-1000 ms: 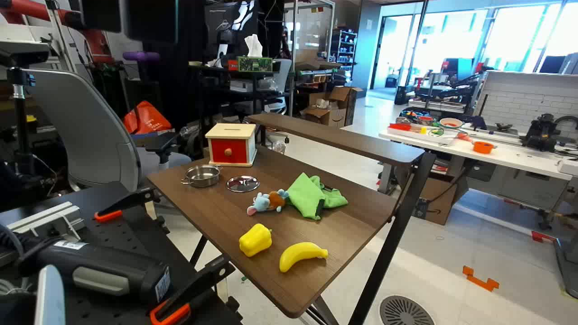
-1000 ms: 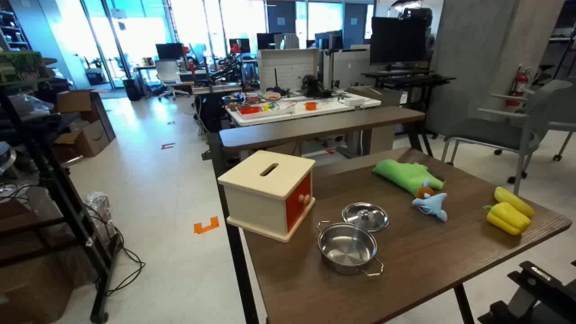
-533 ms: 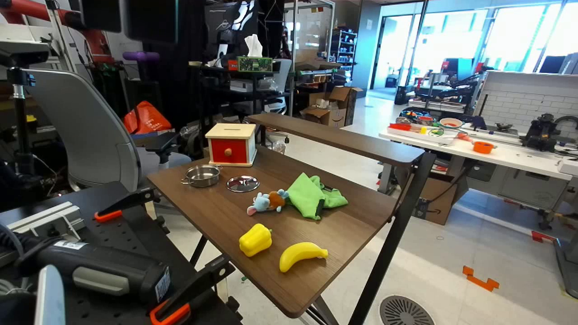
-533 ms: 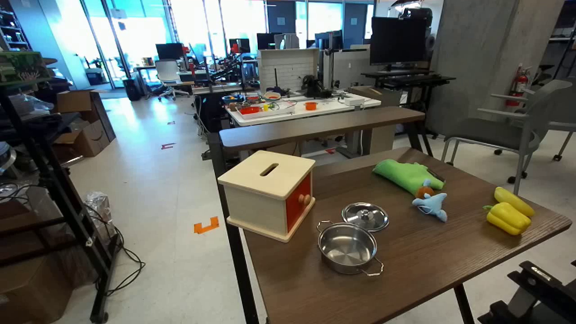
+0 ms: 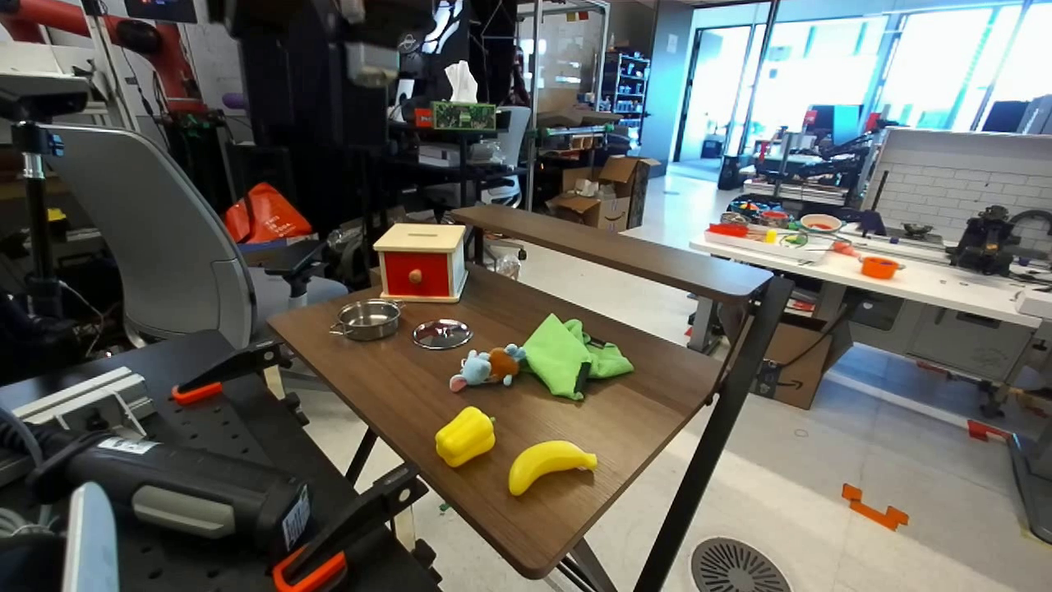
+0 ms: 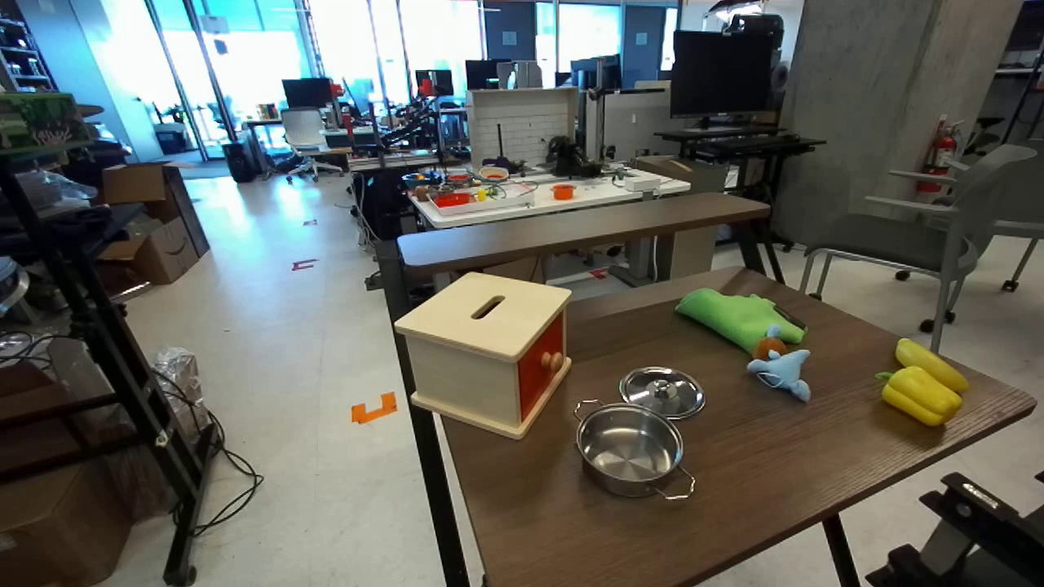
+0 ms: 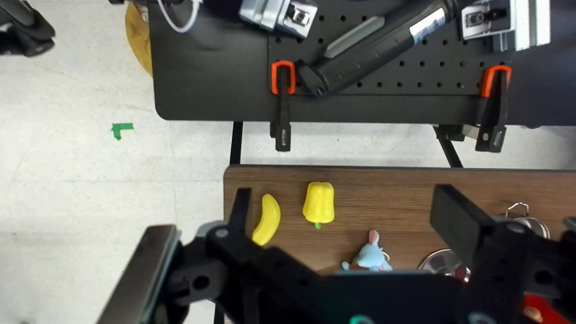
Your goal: Pick up the lid from the table and put it on the pot.
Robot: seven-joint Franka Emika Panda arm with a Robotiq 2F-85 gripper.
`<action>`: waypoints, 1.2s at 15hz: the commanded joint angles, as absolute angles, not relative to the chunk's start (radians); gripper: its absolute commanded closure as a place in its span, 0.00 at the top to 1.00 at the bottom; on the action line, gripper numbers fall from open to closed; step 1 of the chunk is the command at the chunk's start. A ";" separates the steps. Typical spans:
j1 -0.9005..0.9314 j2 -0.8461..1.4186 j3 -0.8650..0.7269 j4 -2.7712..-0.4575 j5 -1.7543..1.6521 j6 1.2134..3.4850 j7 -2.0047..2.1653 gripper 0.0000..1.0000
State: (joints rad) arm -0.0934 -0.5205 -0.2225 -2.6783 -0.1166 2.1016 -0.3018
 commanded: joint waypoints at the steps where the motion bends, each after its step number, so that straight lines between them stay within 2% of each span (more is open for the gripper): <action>1: -0.043 -0.407 -0.147 -2.674 -0.083 2.239 -0.235 1.00; 8: 0.024 -0.123 -0.032 -2.627 -0.075 2.580 -0.139 1.00; 18: 0.070 0.250 0.046 -2.460 -0.146 2.800 -0.123 1.00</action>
